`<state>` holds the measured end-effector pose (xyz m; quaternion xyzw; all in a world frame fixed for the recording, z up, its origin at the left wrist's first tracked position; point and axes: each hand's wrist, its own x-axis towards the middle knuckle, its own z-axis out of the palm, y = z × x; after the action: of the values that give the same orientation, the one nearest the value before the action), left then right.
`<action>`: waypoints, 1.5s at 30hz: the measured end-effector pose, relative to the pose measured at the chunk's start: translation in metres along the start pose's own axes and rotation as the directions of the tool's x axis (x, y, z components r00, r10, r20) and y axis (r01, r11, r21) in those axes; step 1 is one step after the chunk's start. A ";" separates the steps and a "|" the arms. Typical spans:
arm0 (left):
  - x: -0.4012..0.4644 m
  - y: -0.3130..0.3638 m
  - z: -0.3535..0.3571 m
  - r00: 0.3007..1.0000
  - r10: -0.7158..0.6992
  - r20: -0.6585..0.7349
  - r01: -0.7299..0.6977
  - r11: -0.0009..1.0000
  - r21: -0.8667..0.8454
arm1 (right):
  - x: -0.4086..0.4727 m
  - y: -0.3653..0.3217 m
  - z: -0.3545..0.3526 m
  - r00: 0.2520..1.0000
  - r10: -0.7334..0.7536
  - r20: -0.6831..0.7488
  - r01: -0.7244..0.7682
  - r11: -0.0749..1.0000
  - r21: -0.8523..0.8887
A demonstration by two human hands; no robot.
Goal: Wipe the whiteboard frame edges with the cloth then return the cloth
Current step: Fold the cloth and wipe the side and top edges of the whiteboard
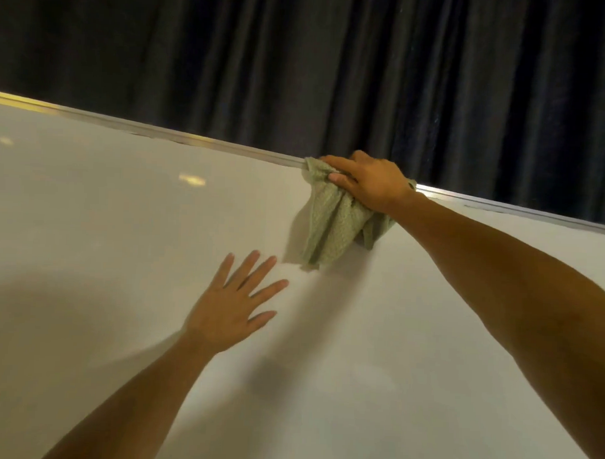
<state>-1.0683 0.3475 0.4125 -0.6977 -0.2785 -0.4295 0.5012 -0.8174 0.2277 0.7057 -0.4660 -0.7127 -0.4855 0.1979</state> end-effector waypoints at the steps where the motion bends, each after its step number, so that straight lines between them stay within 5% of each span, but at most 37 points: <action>1: -0.002 0.001 0.002 1.000 -0.014 0.010 0.014 1.000 0.024 | -0.009 0.014 0.000 1.000 0.003 -0.004 -0.003 1.000 -0.001; 11: 0.013 0.058 -0.011 0.980 -0.188 0.060 0.184 0.981 0.068 | -0.075 0.088 -0.017 0.996 -0.055 -0.076 0.055 0.998 -0.008; 19: 0.141 0.095 -0.035 0.939 -0.343 -0.004 0.343 0.939 0.029 | -0.078 0.091 -0.016 0.987 -0.077 -0.143 0.073 0.997 -0.031; 41: 0.145 0.114 -0.035 0.935 -0.353 -0.016 0.354 0.934 0.048 | -0.215 0.252 -0.046 0.988 -0.020 -0.152 0.008 0.997 -0.080; 45: 0.160 0.147 -0.046 0.882 -0.471 -0.008 0.471 0.882 0.031 | -0.247 0.294 -0.052 0.985 -0.007 -0.172 -0.008 0.996 -0.086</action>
<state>-0.8862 0.2467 0.4913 -0.6012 -0.4463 -0.5337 0.3931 -0.4540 0.0929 0.6970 -0.4306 -0.6711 -0.5544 0.2387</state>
